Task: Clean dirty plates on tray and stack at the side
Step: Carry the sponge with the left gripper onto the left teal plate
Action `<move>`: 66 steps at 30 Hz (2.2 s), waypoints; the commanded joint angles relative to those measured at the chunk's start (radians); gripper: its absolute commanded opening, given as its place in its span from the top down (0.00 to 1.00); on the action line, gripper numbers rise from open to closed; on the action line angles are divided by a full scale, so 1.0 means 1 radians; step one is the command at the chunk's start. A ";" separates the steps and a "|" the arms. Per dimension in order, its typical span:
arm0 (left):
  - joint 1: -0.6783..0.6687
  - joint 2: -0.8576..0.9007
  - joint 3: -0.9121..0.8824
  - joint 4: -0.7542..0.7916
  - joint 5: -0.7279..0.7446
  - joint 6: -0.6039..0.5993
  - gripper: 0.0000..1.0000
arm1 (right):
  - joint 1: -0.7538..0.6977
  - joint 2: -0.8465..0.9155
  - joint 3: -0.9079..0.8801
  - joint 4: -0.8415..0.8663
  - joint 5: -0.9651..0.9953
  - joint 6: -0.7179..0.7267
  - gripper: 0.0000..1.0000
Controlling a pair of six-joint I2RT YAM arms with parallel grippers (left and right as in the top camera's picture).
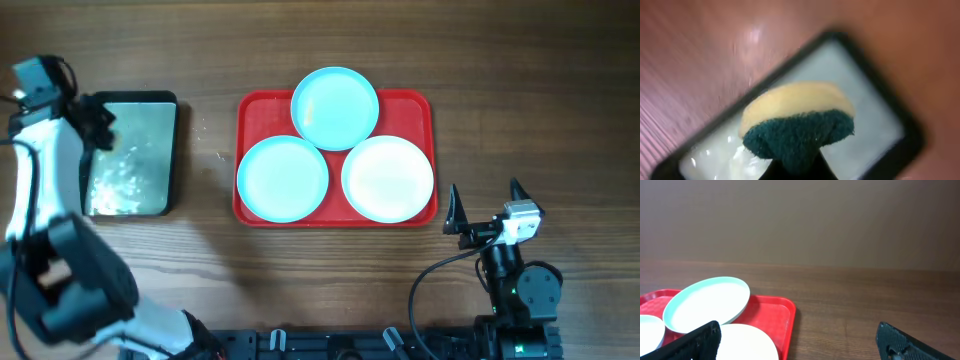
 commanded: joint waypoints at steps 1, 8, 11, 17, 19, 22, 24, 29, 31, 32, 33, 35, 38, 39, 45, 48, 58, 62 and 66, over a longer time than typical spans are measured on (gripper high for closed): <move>-0.003 -0.146 0.036 0.050 0.085 0.027 0.96 | 0.003 -0.006 -0.002 0.002 0.010 0.008 0.00; -0.008 0.066 -0.138 0.118 0.074 0.038 0.96 | 0.003 -0.006 -0.002 0.002 0.010 0.008 0.00; -0.011 0.009 -0.099 0.107 0.088 0.034 0.96 | 0.003 -0.006 -0.002 0.002 0.010 0.008 0.00; -0.049 -0.330 -0.014 0.111 0.138 0.033 0.96 | 0.003 -0.006 -0.002 0.002 0.010 0.008 0.00; -0.074 -0.433 -0.014 0.096 0.231 0.030 0.96 | 0.003 -0.006 -0.002 0.002 0.010 0.008 0.00; -0.155 -0.525 -0.014 0.007 0.370 0.030 0.96 | 0.003 -0.006 -0.002 0.002 0.010 0.008 0.00; -0.237 -0.525 -0.014 -0.081 0.410 0.030 0.96 | 0.003 -0.006 -0.002 0.002 0.010 0.008 0.00; -0.488 -0.415 -0.063 -0.273 0.410 0.023 0.96 | 0.003 -0.006 -0.002 0.002 0.010 0.008 0.00; -0.603 -0.338 -0.116 -0.261 0.409 -0.016 0.96 | 0.003 -0.006 -0.002 0.002 0.010 0.008 0.00; -0.645 -0.304 -0.134 -0.246 0.409 -0.028 0.96 | 0.003 -0.006 -0.002 0.002 0.010 0.008 0.00; -0.695 -0.257 -0.156 -0.213 0.407 -0.031 0.96 | 0.003 -0.006 -0.002 0.002 0.010 0.008 0.00; -0.769 -0.171 -0.178 -0.156 0.365 -0.065 0.96 | 0.003 -0.006 -0.002 0.002 0.010 0.008 0.00; -0.848 -0.047 -0.178 -0.077 0.249 -0.109 0.96 | 0.003 -0.006 -0.002 0.002 0.010 0.008 0.00; -0.864 -0.015 -0.178 -0.058 0.212 -0.109 0.96 | 0.003 -0.006 -0.002 0.002 0.010 0.008 0.00; -0.880 0.114 -0.178 -0.042 0.119 -0.108 0.96 | 0.003 -0.006 -0.002 0.002 0.010 0.008 0.00; -0.871 0.112 -0.177 -0.047 0.108 -0.105 0.78 | 0.003 -0.006 -0.002 0.002 0.010 0.008 0.00; -0.794 0.036 -0.108 -0.188 0.094 -0.101 0.78 | 0.003 -0.006 -0.002 0.002 0.010 0.008 0.00; -0.768 -0.068 -0.068 -0.217 0.169 -0.101 0.00 | 0.003 -0.006 -0.002 0.002 0.010 0.008 0.00; -0.747 -0.162 -0.069 -0.220 0.246 -0.101 0.00 | 0.003 -0.006 -0.002 0.002 0.010 0.008 0.01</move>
